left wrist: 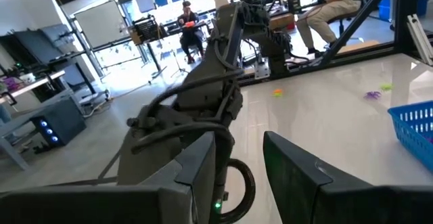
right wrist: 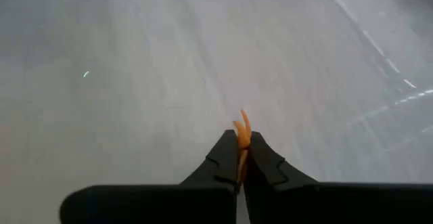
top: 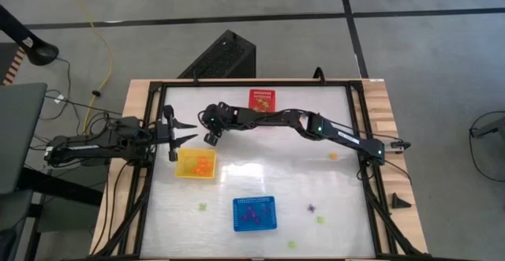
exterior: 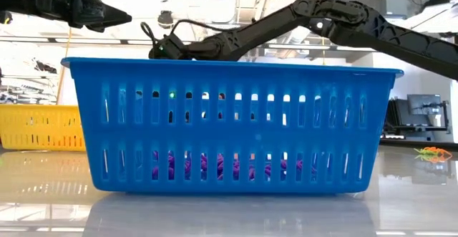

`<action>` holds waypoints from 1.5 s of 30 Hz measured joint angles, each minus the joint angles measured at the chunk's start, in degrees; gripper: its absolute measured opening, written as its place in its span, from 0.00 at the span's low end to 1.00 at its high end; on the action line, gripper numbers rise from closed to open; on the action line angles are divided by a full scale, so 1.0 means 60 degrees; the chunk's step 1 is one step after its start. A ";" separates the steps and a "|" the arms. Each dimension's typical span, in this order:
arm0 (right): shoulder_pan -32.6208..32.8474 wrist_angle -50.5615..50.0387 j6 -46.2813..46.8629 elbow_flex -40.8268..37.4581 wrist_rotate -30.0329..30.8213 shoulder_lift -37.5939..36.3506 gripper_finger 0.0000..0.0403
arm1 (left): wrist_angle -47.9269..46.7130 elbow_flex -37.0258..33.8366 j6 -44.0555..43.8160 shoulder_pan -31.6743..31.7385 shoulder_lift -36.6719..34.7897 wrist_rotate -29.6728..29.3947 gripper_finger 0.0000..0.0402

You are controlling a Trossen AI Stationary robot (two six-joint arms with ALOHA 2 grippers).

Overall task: Sort Halloween decoration
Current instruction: Put the orange spider toy into the yellow basket, then put the green spider toy into the red basket

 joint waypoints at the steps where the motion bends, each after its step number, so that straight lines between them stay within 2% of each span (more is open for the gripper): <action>1: 0.0033 -0.0248 -0.0114 0.0244 -0.0149 0.0016 0.07 | -0.0019 0.0000 0.0000 0.0000 0.0000 0.0000 0.29; 3: 0.0173 -0.0495 -0.0282 0.0585 -0.0283 0.0000 0.07 | -0.0104 0.0000 0.0002 0.0000 0.0000 -0.0002 0.29; 13: 0.1408 -0.1180 -0.1204 0.0381 -0.0856 -0.1224 0.09 | -0.0121 0.0010 0.0069 -0.0005 -0.0004 -0.0562 0.29; 17: 0.1951 -0.1229 -0.1240 0.0381 -0.1309 -0.1249 0.11 | -0.0177 0.0011 0.0026 0.0000 -0.0003 -0.0619 0.29; 26: 0.2536 -0.0681 -0.1312 0.0388 -0.1312 -0.1082 0.19 | -0.0142 0.0011 -0.0044 0.0000 0.0000 -0.0612 0.29; 30: 0.2392 -0.0409 -0.1054 0.0389 -0.1304 -0.1085 0.25 | -0.0142 0.0011 -0.0059 0.0000 0.0000 -0.0641 0.29; 34: 0.2232 -0.0768 -0.1142 0.0392 -0.1297 -0.1085 0.36 | -0.0078 0.0011 -0.0278 0.0000 0.0000 -0.0652 0.29; 40: 0.2034 -0.2010 -0.1785 0.0380 -0.1291 -0.1461 0.52 | 0.0166 0.0011 -0.0397 0.0000 0.0000 -0.0662 0.29; 45: 0.2128 -0.3479 -0.1947 0.0421 -0.1463 -0.1765 0.55 | 0.0149 0.0007 -0.0397 0.0000 0.0000 -0.0667 0.29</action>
